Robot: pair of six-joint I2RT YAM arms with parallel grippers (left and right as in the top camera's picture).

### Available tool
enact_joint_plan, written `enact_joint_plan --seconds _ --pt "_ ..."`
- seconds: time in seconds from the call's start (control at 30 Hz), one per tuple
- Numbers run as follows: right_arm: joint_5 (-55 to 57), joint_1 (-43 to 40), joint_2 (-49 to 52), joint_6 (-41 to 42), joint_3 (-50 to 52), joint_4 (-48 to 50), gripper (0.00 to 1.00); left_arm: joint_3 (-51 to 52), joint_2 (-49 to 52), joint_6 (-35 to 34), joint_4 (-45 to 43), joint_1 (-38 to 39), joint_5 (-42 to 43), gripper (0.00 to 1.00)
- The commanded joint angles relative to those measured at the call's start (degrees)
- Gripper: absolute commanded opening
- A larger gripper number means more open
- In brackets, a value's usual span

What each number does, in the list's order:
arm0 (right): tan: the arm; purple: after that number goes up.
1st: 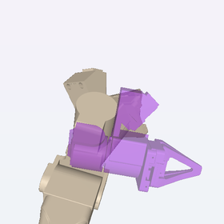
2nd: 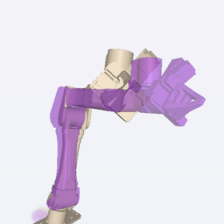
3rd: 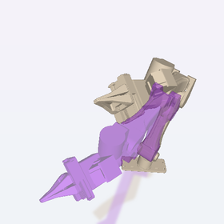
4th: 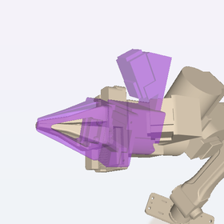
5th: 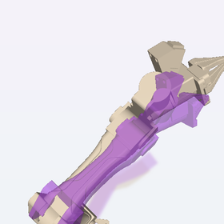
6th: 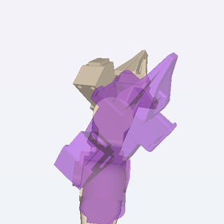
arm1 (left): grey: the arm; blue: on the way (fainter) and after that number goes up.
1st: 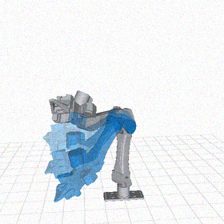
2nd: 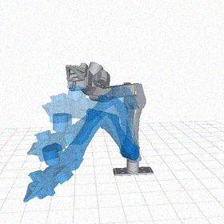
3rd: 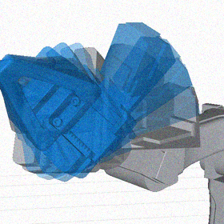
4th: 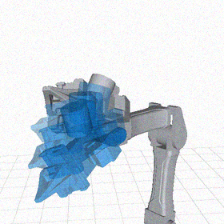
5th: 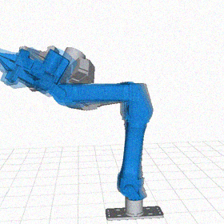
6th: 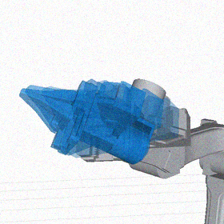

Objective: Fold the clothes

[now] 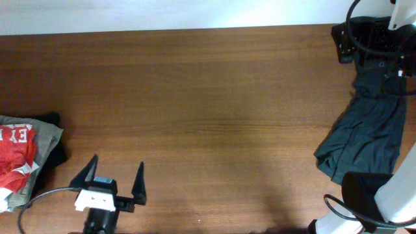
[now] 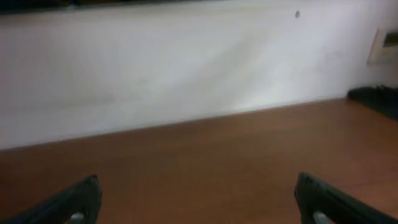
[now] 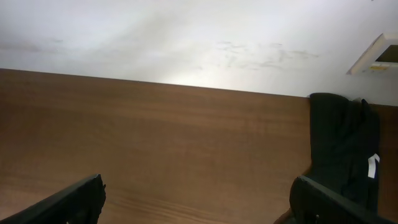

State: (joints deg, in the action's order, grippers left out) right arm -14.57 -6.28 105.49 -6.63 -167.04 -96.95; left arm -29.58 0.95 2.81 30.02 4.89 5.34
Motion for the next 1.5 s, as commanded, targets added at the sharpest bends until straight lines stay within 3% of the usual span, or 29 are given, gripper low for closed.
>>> enact_joint_plan --seconds 0.0,0.1,0.27,0.37,0.47,1.13,1.2,1.27,1.33,1.47 --pt "0.3 0.2 -0.1 -0.2 -0.4 -0.3 0.99 9.0 -0.6 -0.6 -7.2 0.2 -0.7 0.99" --pt "0.2 0.2 -0.1 -0.2 -0.4 -0.3 0.99 21.2 -0.6 -0.6 -19.9 0.2 -2.3 0.99" --pt "0.2 0.2 -0.1 -0.2 -0.4 -0.3 0.99 29.1 -0.7 -0.6 -34.9 0.2 -6.3 0.99" --pt "0.2 0.2 -0.1 -0.2 -0.4 -0.3 0.99 29.1 -0.7 -0.6 -33.6 0.2 -8.7 0.99" --pt "0.3 0.2 -0.1 -0.2 -0.4 -0.3 0.99 29.1 -0.6 -0.6 -25.4 0.2 -7.5 0.99" --pt "0.6 0.2 0.7 -0.6 -0.4 0.3 0.99 29.1 -0.6 -0.6 -25.4 0.2 -7.5 0.99" --pt "-0.9 0.3 2.2 -0.6 -0.4 7.2 0.99 29.1 -0.6 -0.6 -25.4 0.2 -7.5 0.99" --pt "-10.2 1.6 5.3 -0.5 -0.4 24.9 0.99 29.0 -0.6 -0.6 -25.4 0.2 -7.5 0.99" --pt "-12.1 7.0 7.8 -0.4 0.0 41.5 0.99 29.0 -0.6 -0.6 -25.4 0.2 -7.5 0.99" --pt "-2.5 14.3 7.6 -0.4 0.8 43.9 0.98 29.1 -0.6 -0.6 -25.4 0.2 -7.5 0.99"
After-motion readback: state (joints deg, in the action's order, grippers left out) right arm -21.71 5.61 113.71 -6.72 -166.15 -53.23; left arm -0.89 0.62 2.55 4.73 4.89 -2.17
